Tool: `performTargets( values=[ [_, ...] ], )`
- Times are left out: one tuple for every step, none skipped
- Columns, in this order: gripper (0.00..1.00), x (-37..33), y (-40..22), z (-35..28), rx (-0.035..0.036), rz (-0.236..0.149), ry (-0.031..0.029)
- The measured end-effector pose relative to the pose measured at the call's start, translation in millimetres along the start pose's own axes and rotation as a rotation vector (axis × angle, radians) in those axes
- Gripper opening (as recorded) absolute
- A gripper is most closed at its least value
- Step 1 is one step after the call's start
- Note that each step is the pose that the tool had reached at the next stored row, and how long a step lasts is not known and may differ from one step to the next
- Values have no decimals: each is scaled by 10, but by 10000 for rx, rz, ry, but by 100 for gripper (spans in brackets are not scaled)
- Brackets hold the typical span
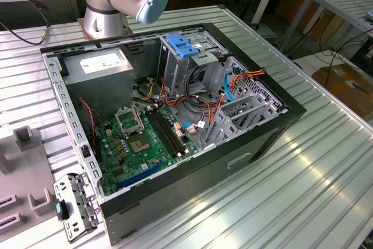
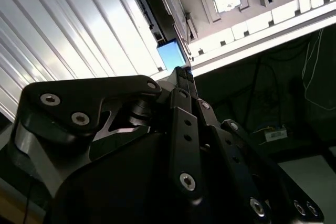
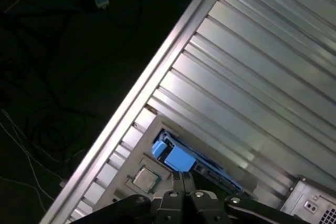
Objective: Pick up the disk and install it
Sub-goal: 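Pick up the disk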
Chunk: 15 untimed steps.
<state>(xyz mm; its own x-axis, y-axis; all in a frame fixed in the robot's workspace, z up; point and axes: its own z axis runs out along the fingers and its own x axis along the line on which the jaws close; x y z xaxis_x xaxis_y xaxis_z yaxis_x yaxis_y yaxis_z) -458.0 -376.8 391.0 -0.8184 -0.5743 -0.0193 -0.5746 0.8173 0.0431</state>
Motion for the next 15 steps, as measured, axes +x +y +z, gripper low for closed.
performTargets(
  values=[
    [11, 0, 0, 0, -1, -279, 19],
    [11, 0, 0, 1, -9, -682, 36],
    [11, -2, -1, 1, -17, -1103, 55],
    [11, -8, -5, 2, -23, -1400, 68],
    [11, -14, -8, 8, -27, -1635, 78],
    [11, -27, -3, 17, -28, -1684, 78],
    [11, -42, 7, 26, -29, -1743, 82],
    [11, -47, 13, 31, -30, -1798, 84],
    [11, -49, 16, 38, -32, -1899, 86],
    [11, -49, 15, 46, -36, -2110, 96],
    [11, -50, 15, 54, -41, -2366, 108],
    [11, -49, 15, 74, -51, -2883, 130],
    [11, -49, 13, 97, -63, -3477, 156],
    [11, -48, 13, 117, -71, -3908, 173],
    [11, -53, 21, 144, -76, -4172, 186]
  ],
)
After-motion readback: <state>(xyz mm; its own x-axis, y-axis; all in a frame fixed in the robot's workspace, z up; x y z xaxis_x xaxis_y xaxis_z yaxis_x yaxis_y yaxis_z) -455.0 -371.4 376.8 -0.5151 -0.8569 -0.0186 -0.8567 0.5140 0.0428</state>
